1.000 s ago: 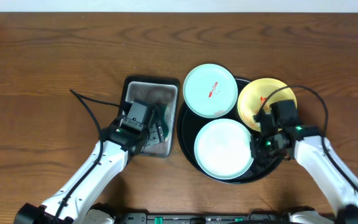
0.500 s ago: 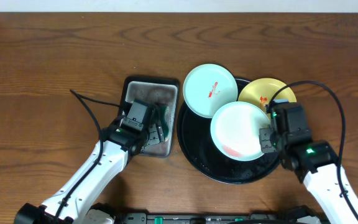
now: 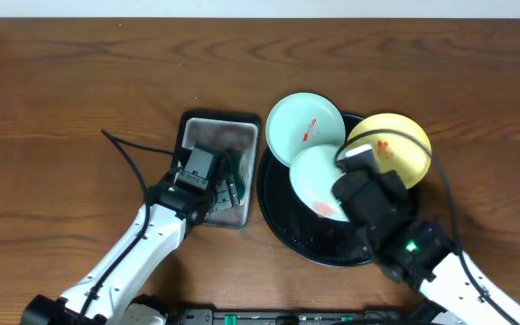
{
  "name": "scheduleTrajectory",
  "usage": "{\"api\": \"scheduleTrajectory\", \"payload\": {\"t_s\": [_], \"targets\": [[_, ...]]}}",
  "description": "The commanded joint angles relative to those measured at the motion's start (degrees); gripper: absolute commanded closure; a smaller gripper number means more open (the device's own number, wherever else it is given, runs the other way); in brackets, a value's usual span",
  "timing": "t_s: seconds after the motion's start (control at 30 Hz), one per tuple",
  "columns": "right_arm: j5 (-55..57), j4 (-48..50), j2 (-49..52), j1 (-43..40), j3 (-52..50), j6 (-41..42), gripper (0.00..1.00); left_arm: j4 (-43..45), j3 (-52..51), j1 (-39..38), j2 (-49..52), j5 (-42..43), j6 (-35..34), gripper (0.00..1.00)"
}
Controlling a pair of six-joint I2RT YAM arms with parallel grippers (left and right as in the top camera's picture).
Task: Clean dirty plates on tray and stack at the side
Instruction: 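Lift the cleaned pale-green plate with the right gripper and place it right of the tray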
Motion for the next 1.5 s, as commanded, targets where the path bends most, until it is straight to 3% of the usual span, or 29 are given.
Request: {"api": "scheduleTrajectory", "payload": {"t_s": [0.0,0.37,0.93,1.0,1.2,1.47], "targets": [[9.86,1.09,-0.28,5.55,1.38,-7.37,0.99,-0.11,0.35,0.20,0.39,-0.44,-0.50,0.18],[26.45,5.97,2.29,15.37,1.38,-26.03,0.99,-0.13,0.35,0.20,0.39,-0.46,-0.52,0.18],[29.75,10.23,2.67,17.03,1.38,-28.15,0.99,-0.13,0.35,0.20,0.39,-0.46,-0.50,0.18],[27.43,10.43,2.67,16.50,1.38,-25.62,0.99,-0.13,0.35,0.20,0.39,-0.46,-0.50,0.18],[10.27,9.53,2.67,5.07,1.25,-2.14,0.99,-0.13,0.35,0.20,0.39,-0.46,-0.50,0.18],[-19.32,9.31,2.67,-22.58,1.25,15.52,0.99,-0.13,0.35,0.20,0.39,-0.46,-0.50,0.18]]}}
